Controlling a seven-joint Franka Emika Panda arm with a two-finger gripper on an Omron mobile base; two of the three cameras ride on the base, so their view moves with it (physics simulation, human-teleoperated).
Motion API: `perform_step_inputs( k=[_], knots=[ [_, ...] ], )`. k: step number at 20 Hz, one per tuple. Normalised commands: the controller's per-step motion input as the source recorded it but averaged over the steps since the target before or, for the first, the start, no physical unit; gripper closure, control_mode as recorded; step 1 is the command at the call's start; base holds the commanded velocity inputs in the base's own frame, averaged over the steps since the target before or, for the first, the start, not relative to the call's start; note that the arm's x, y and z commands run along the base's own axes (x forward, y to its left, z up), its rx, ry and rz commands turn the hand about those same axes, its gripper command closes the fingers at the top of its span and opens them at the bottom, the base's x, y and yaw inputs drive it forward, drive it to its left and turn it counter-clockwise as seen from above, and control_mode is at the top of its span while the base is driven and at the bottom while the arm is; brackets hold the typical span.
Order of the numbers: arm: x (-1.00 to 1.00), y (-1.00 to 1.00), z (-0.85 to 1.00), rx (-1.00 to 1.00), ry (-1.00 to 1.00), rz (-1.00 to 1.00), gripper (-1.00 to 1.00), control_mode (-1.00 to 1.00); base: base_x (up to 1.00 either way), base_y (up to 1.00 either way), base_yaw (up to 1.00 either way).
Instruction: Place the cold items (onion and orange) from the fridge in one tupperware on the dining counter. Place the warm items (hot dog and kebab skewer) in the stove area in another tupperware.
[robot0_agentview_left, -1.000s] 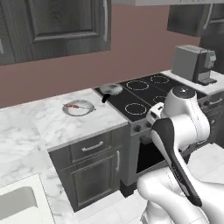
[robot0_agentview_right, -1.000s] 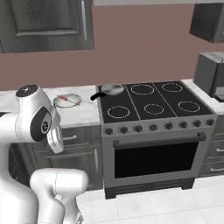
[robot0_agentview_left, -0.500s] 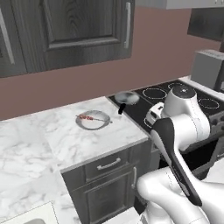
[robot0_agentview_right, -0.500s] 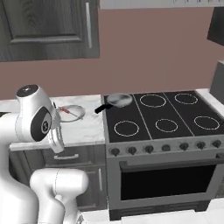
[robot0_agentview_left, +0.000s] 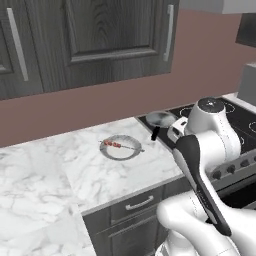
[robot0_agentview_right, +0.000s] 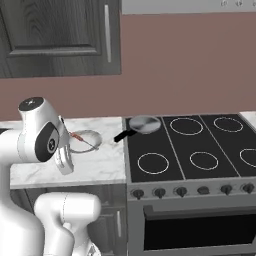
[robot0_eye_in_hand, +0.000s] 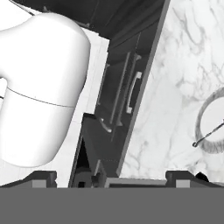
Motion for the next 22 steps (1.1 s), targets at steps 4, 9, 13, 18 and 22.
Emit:
perform_step_inputs(
  k=[4, 9, 13, 18, 22],
  knots=[
    [0.00, 0.00, 0.00, 0.00, 0.00, 0.00, -1.00, 1.00, 0.42, 0.18, 0.14],
    [0.00, 0.01, -0.01, 0.00, 0.00, 0.03, -1.00, -1.00, 0.01, 0.09, 0.11],
    [0.10, 0.24, -0.23, 0.00, -0.01, 0.33, -1.00, -1.00, 0.00, 0.00, 0.00],
    [0.25, 0.15, -0.24, 0.00, -0.03, 0.29, -1.00, -1.00, 0.00, 0.00, 0.00],
    [0.51, 0.39, -0.17, -0.16, 0.00, 0.24, -1.00, -1.00, 0.00, 0.00, 0.00]
  ],
)
